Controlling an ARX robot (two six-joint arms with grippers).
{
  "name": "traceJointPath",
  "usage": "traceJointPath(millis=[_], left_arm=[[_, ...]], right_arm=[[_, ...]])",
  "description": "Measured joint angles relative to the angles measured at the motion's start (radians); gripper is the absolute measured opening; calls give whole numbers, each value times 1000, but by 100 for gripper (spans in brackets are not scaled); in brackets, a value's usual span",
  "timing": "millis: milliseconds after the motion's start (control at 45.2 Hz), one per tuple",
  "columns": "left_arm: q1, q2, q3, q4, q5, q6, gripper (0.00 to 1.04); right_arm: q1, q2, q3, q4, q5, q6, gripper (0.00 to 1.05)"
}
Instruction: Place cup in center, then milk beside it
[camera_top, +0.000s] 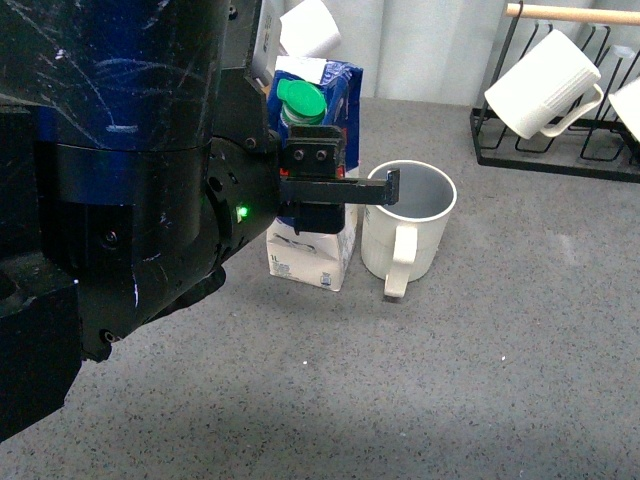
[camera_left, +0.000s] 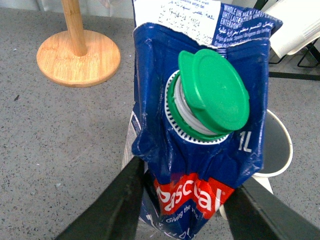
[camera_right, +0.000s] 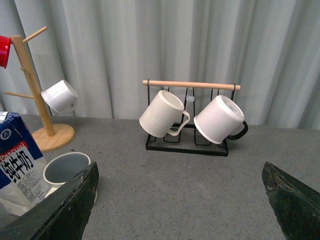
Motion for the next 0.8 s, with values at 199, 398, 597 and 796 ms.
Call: traceJointPath(millis=[199, 398, 597, 796], left_arm=[[-1, -27, 0, -14, 1, -5, 77], [13, -114, 0, -27, 4, -21, 98], [130, -179, -9, -50, 40, -42, 98], [232, -225, -63, -56, 68, -32, 98]], right_arm=[[0, 0, 0, 0, 0, 0, 95], [0, 0, 0, 0, 0, 0, 95], [0, 0, 0, 0, 0, 0, 95], [0, 0, 0, 0, 0, 0, 95]])
